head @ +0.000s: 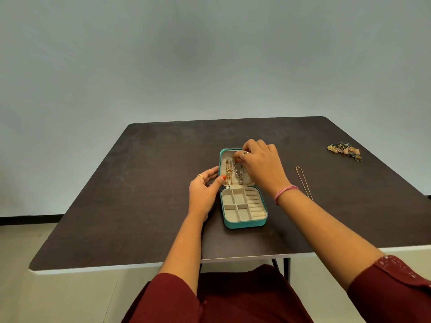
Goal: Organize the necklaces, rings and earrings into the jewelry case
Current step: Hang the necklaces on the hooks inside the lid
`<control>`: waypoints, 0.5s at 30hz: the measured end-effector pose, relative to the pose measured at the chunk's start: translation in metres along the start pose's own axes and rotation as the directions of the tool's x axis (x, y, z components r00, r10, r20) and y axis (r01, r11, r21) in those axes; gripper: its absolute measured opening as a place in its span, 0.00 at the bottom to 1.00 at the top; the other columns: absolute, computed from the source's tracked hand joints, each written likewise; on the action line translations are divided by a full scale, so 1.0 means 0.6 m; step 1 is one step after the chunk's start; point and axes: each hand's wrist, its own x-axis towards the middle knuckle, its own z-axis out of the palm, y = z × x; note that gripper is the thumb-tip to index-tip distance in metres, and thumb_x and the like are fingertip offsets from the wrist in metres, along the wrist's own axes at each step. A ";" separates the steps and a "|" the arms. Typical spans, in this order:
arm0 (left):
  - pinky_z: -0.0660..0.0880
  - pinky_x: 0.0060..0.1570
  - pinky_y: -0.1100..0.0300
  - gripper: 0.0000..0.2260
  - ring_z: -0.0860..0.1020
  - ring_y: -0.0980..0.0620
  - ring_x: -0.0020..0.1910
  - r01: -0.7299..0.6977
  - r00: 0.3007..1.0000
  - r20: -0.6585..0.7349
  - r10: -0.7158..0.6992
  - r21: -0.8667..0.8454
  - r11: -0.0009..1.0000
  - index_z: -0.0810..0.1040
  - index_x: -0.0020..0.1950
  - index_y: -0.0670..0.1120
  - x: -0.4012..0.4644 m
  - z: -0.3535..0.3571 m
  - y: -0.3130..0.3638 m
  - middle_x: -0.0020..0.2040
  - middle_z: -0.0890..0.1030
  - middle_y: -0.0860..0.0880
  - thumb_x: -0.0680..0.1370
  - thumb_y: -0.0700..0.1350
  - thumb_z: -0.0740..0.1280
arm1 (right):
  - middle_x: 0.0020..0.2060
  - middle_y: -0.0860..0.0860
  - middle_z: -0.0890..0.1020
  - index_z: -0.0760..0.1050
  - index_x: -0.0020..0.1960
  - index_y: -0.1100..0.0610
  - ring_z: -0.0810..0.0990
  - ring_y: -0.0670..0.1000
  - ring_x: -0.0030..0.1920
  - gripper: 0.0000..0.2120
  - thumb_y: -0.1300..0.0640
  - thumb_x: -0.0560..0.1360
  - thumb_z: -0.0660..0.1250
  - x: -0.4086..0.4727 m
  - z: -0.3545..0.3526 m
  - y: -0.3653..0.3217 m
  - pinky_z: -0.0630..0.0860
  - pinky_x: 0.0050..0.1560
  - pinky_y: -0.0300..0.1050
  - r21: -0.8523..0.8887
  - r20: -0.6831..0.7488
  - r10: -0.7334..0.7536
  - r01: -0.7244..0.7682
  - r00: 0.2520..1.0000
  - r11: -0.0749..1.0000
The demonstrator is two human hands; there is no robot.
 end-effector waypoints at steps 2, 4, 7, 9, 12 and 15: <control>0.76 0.45 0.71 0.15 0.80 0.63 0.50 0.000 1.000 0.003 0.000 -0.002 1.000 0.77 0.62 0.44 0.000 0.000 0.001 0.53 0.83 0.51 0.75 0.40 0.71 | 0.42 0.54 0.78 0.82 0.51 0.54 0.76 0.55 0.40 0.15 0.57 0.65 0.78 0.000 0.002 0.001 0.66 0.37 0.46 -0.031 -0.031 0.002 -0.003 1.000 1.000; 0.75 0.44 0.72 0.15 0.80 0.64 0.50 0.000 1.000 0.004 0.000 0.001 1.000 0.77 0.62 0.44 0.000 0.000 0.002 0.53 0.82 0.51 0.75 0.40 0.70 | 0.42 0.55 0.77 0.82 0.51 0.54 0.76 0.55 0.40 0.16 0.56 0.64 0.78 0.000 0.002 0.003 0.66 0.37 0.47 -0.048 -0.041 0.019 -0.021 0.999 0.999; 0.76 0.45 0.70 0.15 0.80 0.63 0.51 -0.001 1.000 0.003 0.001 0.001 1.000 0.77 0.62 0.44 -0.001 0.001 0.001 0.54 0.83 0.51 0.75 0.40 0.70 | 0.43 0.54 0.77 0.82 0.52 0.52 0.75 0.55 0.41 0.16 0.56 0.65 0.78 0.000 0.004 0.007 0.68 0.37 0.48 -0.063 -0.040 0.028 -0.031 0.999 0.998; 0.77 0.45 0.70 0.15 0.80 0.64 0.50 0.003 1.000 0.001 -0.003 -0.007 1.000 0.77 0.62 0.43 0.000 0.001 0.002 0.52 0.82 0.52 0.75 0.40 0.70 | 0.44 0.54 0.76 0.82 0.53 0.52 0.75 0.55 0.41 0.17 0.55 0.65 0.78 0.000 0.007 0.009 0.68 0.38 0.48 -0.060 -0.039 0.019 -0.022 0.999 0.998; 0.76 0.46 0.70 0.15 0.80 0.65 0.50 0.000 1.000 0.002 0.000 -0.002 1.000 0.77 0.62 0.43 0.000 0.001 0.003 0.52 0.82 0.53 0.75 0.40 0.70 | 0.44 0.54 0.77 0.82 0.53 0.51 0.76 0.55 0.41 0.17 0.54 0.65 0.78 -0.001 0.010 0.012 0.67 0.38 0.48 -0.055 -0.061 0.002 -0.006 0.998 0.998; 0.76 0.46 0.70 0.15 0.80 0.64 0.50 -0.001 1.000 0.005 0.001 -0.005 1.000 0.77 0.62 0.43 -0.001 0.001 0.004 0.52 0.82 0.52 0.75 0.39 0.70 | 0.44 0.54 0.77 0.82 0.53 0.50 0.76 0.54 0.41 0.16 0.53 0.65 0.78 -0.001 0.012 0.016 0.66 0.38 0.48 -0.038 -0.103 -0.018 0.015 0.995 0.999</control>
